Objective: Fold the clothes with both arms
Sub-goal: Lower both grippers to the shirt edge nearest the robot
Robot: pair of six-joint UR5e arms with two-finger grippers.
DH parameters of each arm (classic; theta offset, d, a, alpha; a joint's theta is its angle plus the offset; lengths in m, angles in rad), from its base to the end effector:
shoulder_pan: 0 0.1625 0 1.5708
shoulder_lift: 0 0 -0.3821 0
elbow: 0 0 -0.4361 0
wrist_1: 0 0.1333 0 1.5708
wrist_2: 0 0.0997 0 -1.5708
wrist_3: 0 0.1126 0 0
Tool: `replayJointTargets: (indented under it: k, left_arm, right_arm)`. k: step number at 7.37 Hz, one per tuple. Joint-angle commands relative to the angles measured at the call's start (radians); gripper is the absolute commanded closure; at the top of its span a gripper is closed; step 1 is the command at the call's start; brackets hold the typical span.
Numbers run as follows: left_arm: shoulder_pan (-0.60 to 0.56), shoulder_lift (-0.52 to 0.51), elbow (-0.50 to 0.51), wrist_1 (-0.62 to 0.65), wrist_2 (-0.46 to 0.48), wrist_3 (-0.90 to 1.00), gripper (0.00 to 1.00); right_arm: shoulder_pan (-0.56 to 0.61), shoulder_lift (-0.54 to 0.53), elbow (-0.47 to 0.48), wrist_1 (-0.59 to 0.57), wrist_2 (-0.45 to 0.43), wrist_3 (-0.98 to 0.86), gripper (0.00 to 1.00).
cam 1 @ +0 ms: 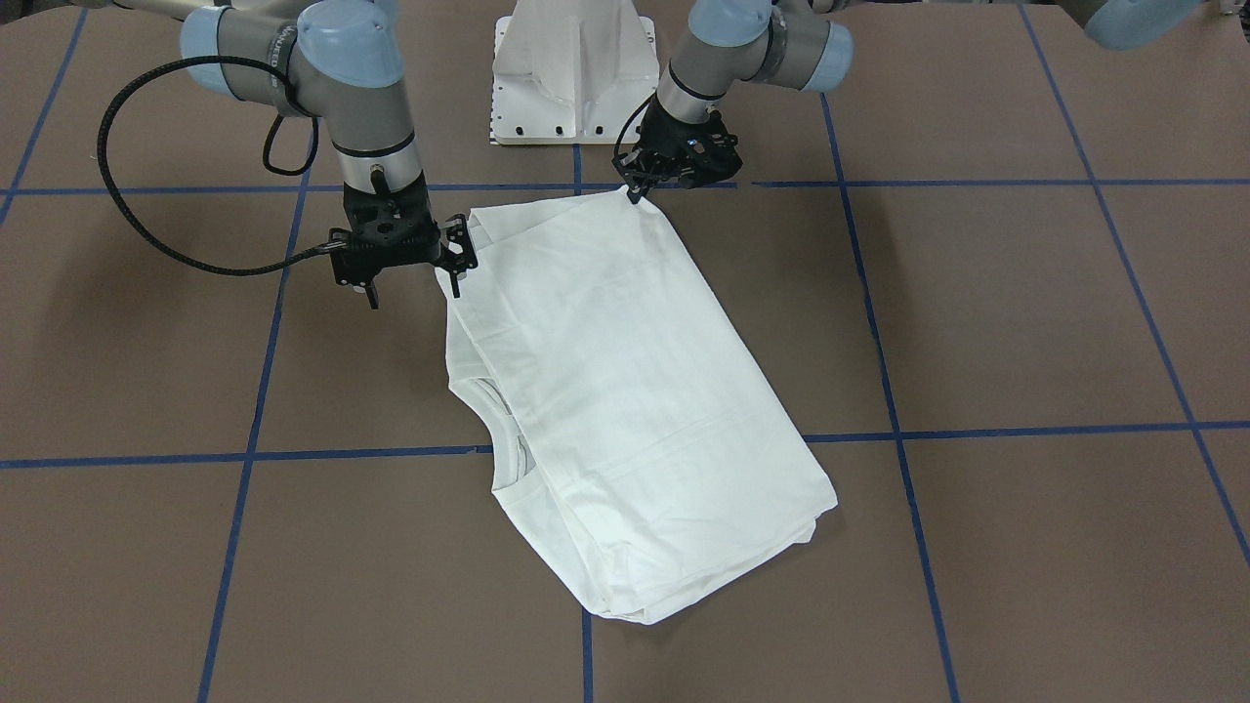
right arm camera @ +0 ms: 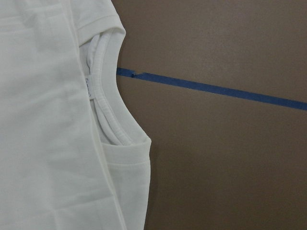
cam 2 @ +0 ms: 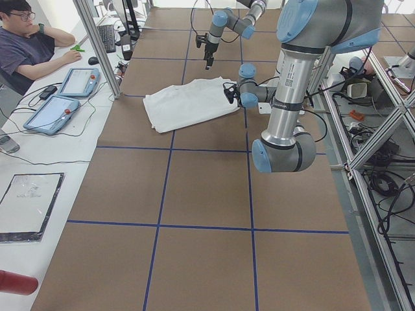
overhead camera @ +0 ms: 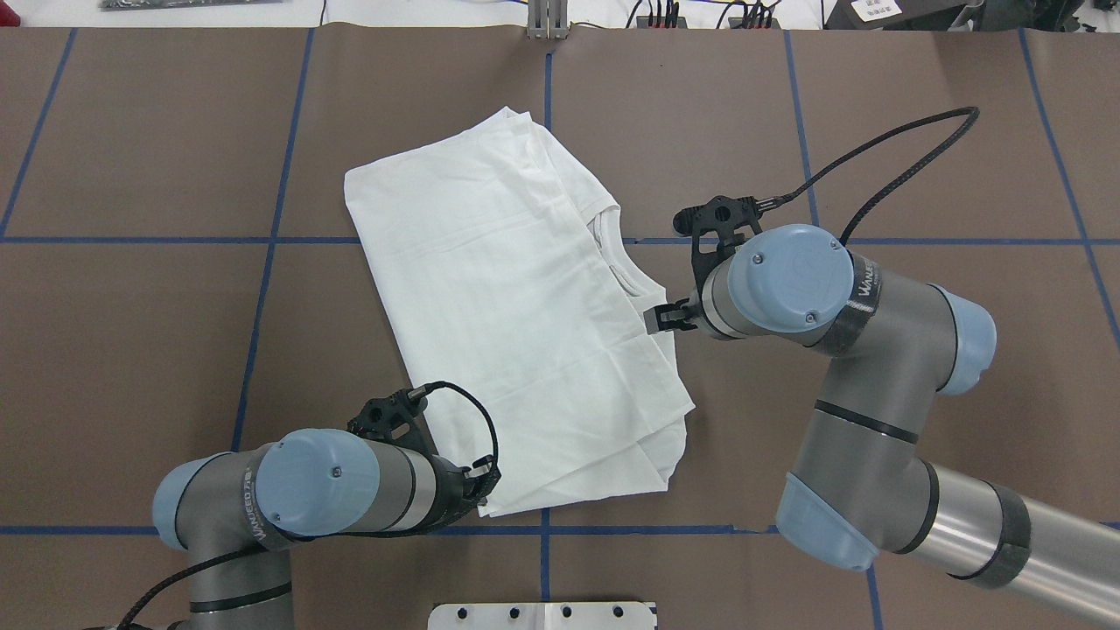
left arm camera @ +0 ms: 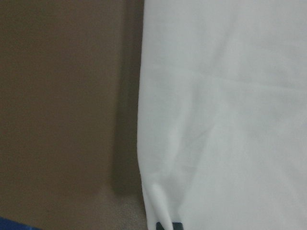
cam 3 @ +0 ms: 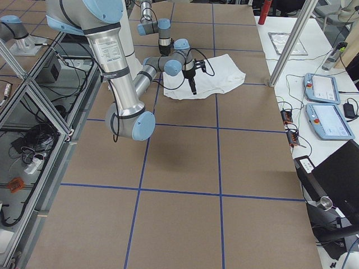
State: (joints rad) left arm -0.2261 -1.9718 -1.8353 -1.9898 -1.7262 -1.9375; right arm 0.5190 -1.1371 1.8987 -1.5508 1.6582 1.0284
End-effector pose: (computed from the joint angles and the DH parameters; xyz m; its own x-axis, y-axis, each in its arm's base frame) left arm 0.5949 -0.2558 0.2089 0.3936 -0.4540 -0.7994 0.2456 0.8899 -0.3845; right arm -0.4823 -0.4177 0.2177 0.7554 -0.1607 0.6353 -0.0593 0.9487 0.3105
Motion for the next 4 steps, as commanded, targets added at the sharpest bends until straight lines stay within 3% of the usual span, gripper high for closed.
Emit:
replayJointTargets:
  k: [1, 4]
  left_arm:
    - [-0.021, 0.001, -0.001, 0.0, -0.001, 0.009, 1.0]
    - [-0.082, 0.016, -0.028, 0.002, -0.009, 0.118, 1.0]
  right_arm:
    - [-0.01, -0.001, 0.002, 0.0, 0.0, 0.08, 0.0]
    - [-0.088, 0.0, 0.02, 0.003, -0.006, 0.402, 0.0]
